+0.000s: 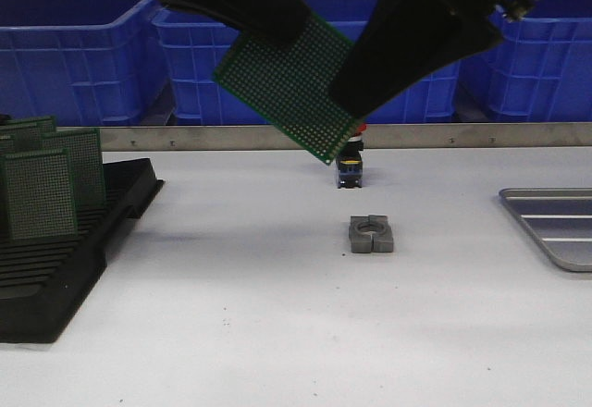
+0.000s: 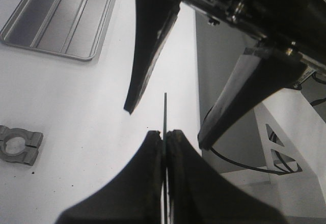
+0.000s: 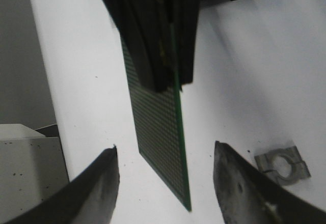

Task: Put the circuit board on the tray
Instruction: 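Grasp the board's lower edge with the right gripper, taking it from the left, then carry the board with the right gripper onto the metal tray and release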

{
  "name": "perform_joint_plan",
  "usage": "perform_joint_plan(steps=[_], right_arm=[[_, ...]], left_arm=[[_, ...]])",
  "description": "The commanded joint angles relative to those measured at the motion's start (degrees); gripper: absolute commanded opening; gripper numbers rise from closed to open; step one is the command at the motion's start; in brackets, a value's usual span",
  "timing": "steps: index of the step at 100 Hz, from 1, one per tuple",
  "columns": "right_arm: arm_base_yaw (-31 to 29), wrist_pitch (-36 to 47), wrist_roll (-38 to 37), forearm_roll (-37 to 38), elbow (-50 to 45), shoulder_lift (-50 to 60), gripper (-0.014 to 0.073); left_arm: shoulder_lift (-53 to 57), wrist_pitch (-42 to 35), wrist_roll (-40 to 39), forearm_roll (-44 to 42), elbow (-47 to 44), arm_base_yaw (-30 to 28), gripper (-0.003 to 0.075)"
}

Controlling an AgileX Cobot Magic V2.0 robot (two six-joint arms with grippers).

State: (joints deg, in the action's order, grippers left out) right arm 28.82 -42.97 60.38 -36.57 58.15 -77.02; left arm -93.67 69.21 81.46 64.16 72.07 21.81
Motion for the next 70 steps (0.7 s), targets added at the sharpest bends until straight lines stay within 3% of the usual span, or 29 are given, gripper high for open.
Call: perform_joint_plan(steps=[1,9,32,37,44,61,70], right_arm=[[0.2,-0.5,1.6,-4.5,2.9,-0.4,0.0415],[0.2,-1.2,1.8,-6.0,3.2,-1.3,0.0338],[0.2,-1.4,1.8,-7.2,3.3,-1.5,-0.0052],[0.2,-1.4,1.8,-7.2,3.3,-1.5,-0.0067],[0.2,-1.6,1.8,-7.2,3.3,-1.5,-0.007],[0.2,-2.3,1.8,-7.3,3.3,-1.5,-0.0069],[0.0,-4.2,1.1,-7.3,3.3,-1.5,-0.0069]], left_arm=[[2.0,3.8,-0.5,4.6,1.6,-0.3,-0.002],[2.0,3.8,-0.5,4.6,1.6,-0.3,-0.002],[2.0,4.4,-0.5,4.6,1.6,-0.3,-0.0017],[2.0,4.4,-0.5,4.6,1.6,-0.3,0.0001],[2.0,4.3,-0.5,4.6,1.7,-0.5,0.0078],[2.0,3.8,-0.5,4.6,2.6,-1.3,0.041],[2.0,3.8,-0.5,3.7,3.4,-1.7,0.0482]])
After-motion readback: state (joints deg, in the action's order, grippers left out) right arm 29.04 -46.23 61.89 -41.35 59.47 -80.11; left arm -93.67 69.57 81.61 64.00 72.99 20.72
